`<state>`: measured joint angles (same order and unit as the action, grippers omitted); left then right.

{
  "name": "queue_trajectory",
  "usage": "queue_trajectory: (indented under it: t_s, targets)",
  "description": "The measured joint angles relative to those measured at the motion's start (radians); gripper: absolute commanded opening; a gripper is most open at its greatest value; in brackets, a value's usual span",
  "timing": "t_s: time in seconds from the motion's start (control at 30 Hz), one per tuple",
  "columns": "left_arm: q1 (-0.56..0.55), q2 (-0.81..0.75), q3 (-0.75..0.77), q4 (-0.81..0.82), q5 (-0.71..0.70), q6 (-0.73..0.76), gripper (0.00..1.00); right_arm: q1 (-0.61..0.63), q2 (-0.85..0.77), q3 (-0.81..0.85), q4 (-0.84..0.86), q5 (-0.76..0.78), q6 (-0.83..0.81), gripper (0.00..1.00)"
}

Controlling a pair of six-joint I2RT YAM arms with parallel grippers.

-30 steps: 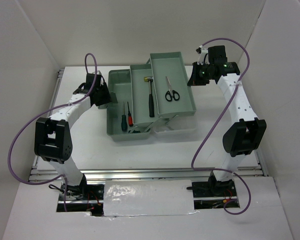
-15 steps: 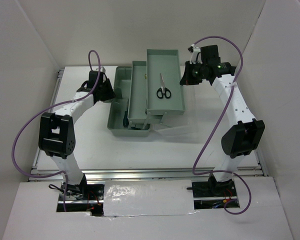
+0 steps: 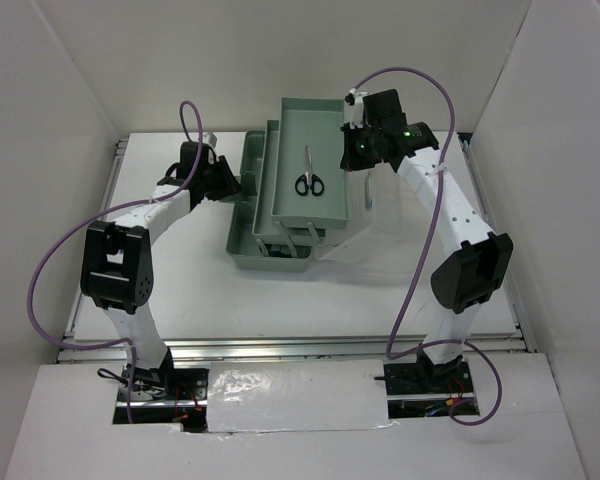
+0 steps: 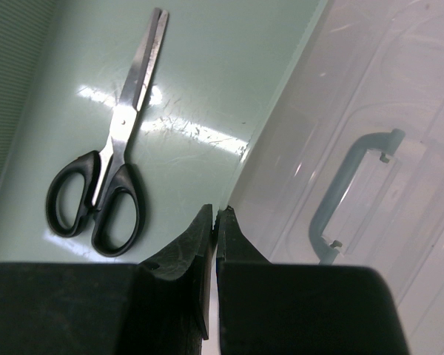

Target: Sort the tools into containers

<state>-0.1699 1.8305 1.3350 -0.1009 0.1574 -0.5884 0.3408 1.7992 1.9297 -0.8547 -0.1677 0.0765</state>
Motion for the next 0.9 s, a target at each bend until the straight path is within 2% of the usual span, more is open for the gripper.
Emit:
queue_trajectory:
  t_s: [0.2, 0.5, 0.73, 0.9]
  targets:
    - [-0.009, 0.003, 0.010, -0.007, -0.016, -0.014, 0.46, 0.114, 0.031, 0.023, 0.005, 0.247, -0.023, 0.00]
    - [-0.020, 0.029, 0.035, -0.003, -0.027, -0.039, 0.47, 0.259, 0.117, 0.075, 0.014, 0.623, -0.164, 0.00]
    - [-0.033, 0.058, 0.033, 0.074, 0.017, -0.124, 0.47, 0.274, 0.164, 0.071, 0.074, 0.784, -0.301, 0.00]
    - [-0.079, 0.090, 0.027, 0.169, 0.042, -0.207, 0.49, 0.261, 0.123, -0.069, 0.209, 0.849, -0.434, 0.00]
